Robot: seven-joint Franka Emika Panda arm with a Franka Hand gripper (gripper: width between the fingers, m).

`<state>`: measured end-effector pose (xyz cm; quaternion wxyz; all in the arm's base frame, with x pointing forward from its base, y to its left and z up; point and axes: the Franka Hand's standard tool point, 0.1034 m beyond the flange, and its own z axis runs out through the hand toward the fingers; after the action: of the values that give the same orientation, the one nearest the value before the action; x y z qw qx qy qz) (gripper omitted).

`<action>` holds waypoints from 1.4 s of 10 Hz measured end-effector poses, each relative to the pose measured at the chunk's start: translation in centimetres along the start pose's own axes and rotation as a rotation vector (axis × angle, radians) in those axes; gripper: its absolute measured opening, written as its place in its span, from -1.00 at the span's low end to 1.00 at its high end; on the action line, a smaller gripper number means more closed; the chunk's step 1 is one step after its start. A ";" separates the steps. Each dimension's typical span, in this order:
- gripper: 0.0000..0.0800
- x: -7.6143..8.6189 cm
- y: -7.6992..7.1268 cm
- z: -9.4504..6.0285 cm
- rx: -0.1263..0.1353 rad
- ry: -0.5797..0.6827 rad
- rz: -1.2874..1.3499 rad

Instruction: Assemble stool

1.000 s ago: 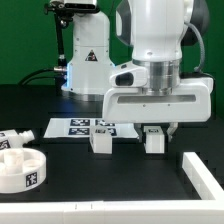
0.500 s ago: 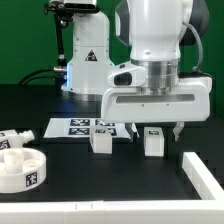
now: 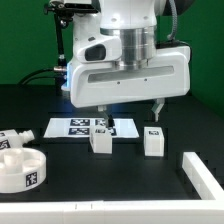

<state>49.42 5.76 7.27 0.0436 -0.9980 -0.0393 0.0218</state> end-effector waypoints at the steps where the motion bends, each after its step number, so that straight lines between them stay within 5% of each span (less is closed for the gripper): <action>1: 0.62 0.0 0.1 0.0 0.000 -0.001 -0.004; 3: 0.62 0.0 0.4 0.1 -0.001 -0.001 -0.010; 6: 0.62 1.1 7.2 -1.8 -0.022 -0.006 -0.187; 8: 0.62 1.4 11.7 -0.9 -0.052 0.034 -0.318; 11: 0.62 1.4 10.7 -0.8 -0.042 0.027 -0.277; 12: 0.62 1.3 11.4 -0.5 -0.048 0.026 -0.326; 14: 0.62 1.2 15.0 0.9 -0.059 0.014 -0.366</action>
Offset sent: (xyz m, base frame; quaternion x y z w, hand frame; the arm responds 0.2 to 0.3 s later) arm 0.0130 -0.0663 -0.0016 -0.0780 -0.0439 -0.1877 0.9781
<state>51.76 -9.01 4.99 0.0181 -0.9752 -0.2204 0.0054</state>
